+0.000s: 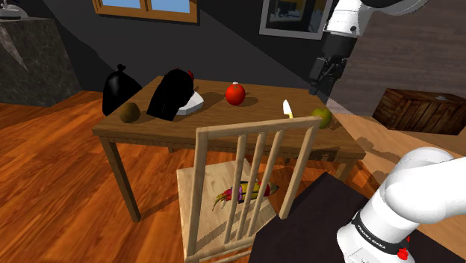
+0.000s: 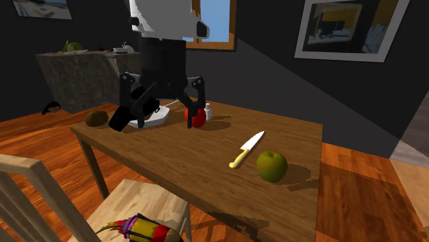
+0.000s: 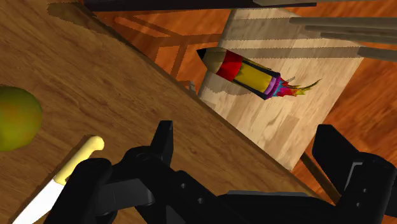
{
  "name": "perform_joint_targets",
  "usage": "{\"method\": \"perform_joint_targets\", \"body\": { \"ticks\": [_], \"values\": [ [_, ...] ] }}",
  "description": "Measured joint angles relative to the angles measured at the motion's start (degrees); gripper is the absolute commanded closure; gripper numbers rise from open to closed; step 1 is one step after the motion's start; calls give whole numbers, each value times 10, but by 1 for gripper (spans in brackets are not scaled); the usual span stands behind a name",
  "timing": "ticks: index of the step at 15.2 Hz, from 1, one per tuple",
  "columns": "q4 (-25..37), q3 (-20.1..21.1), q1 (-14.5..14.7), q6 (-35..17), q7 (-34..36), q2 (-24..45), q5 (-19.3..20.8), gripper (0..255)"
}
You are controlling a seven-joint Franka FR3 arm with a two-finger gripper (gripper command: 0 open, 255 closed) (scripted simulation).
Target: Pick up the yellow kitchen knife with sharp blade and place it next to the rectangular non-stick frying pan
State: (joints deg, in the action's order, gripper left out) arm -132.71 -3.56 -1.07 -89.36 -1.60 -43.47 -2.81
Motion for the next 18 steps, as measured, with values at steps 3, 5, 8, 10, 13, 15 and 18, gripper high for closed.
{"method": "perform_joint_targets", "body": {
  "ticks": [3,5,8,10,13,15,18],
  "values": [
    [-7,-4,-6,-23,3,13,3,0],
    [-14,-10,-14,-60,7,38,8,0],
    [-25,-20,-27,-115,14,72,15,0],
    [-27,-29,-36,-151,17,100,20,0],
    [-30,-41,-49,-207,23,143,25,0],
    [-34,-48,-56,-244,29,170,26,0],
    [-18,-62,-66,-293,34,224,26,0]
  ]
}}
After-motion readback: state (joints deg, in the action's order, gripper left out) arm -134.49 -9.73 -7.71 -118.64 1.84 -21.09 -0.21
